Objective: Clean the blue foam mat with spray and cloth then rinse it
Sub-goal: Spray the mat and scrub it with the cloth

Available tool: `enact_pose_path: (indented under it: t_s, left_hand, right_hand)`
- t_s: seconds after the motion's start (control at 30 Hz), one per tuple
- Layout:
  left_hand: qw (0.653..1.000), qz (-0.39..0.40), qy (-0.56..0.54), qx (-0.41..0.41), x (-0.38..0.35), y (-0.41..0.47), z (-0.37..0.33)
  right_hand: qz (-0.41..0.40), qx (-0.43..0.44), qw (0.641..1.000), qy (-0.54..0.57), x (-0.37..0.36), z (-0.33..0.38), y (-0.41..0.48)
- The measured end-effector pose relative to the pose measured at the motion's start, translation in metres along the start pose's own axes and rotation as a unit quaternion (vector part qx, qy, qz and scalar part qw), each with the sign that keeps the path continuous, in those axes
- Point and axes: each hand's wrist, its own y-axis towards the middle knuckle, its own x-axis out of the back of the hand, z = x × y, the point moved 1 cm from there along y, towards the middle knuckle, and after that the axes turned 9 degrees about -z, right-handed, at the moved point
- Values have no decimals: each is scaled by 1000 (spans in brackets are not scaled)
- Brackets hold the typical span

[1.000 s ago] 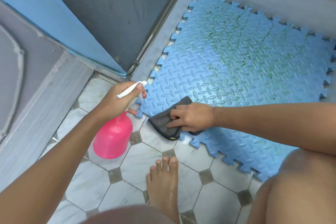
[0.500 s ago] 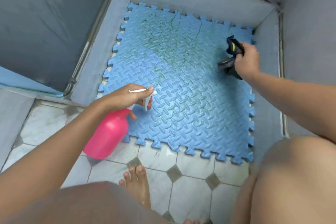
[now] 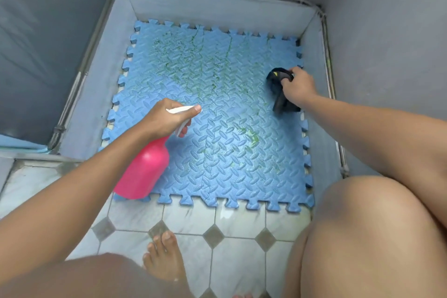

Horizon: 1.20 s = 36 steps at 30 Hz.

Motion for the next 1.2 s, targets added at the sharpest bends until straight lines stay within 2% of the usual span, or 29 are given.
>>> enact_pose_path:
  t_s: [0.1, 0.17, 0.27, 0.37, 0.43, 0.5, 0.57, 0.67, 0.77, 0.87, 0.9, 0.93, 0.97, 1.0, 1.03, 1.1, 1.17, 1.2]
  left_hand:
    - [1000, -26, 11, 6, -3, 1, 2]
    - [1000, 26, -4, -1, -2, 2, 3]
    - [996, 81, -24, -17, -1, 0, 5]
    - [999, 48, -11, -11, -3, 0, 7]
    - [1000, 20, 4, -12, -1, 4, 8]
    - [1000, 21, -8, -7, 2, 10, 9]
    - [1000, 16, -10, -1, 6, 15, 10]
    - [1000, 4, -3, -4, 8, 17, 14]
    - [1000, -1, -19, -3, 9, 17, 16]
    - [999, -11, -41, -2, 12, 17, 18]
    - [999, -12, -47, -1, 13, 17, 17]
    - [999, -11, -52, 0, 14, 17, 16]
    - [998, -6, -58, 3, 14, 17, 17]
    - [998, 4, -62, 6, 14, 17, 16]
    - [998, 20, -61, 10, 13, 17, 15]
    - [997, 55, -50, 11, 10, 16, 12]
    - [996, 81, -29, 7, 1, 14, 8]
    - [996, 89, -14, 7, -4, 12, 7]
  right_hand:
    - [6, 10, 1000, -10, -5, 3, 0]
    - [0, 7, 1000, -13, -8, 1, 0]
    - [-58, -24, 998, -3, -6, 2, 4]
    - [-125, -50, 991, 7, 2, 8, 10]
    - [-131, -55, 990, -5, 1, 6, 13]
    - [-85, -52, 995, -33, -9, 0, 11]
    - [-6, -22, 996, -92, -24, -3, 1]
    - [75, 106, 978, -163, -51, 10, -35]
    - [150, 297, 932, -142, -75, 36, -94]
    - [278, 492, 816, -121, -86, 55, -149]
    - [311, 531, 779, -119, -87, 58, -154]
    - [326, 550, 759, -122, -85, 62, -151]
    - [319, 553, 759, -125, -83, 62, -140]
    - [295, 537, 781, -125, -79, 60, -125]
    - [260, 495, 819, -128, -72, 55, -104]
    - [181, 350, 905, -161, -47, 26, -56]
    - [115, 193, 951, -214, -16, -17, -16]
    - [96, 138, 958, -231, -8, -32, -7]
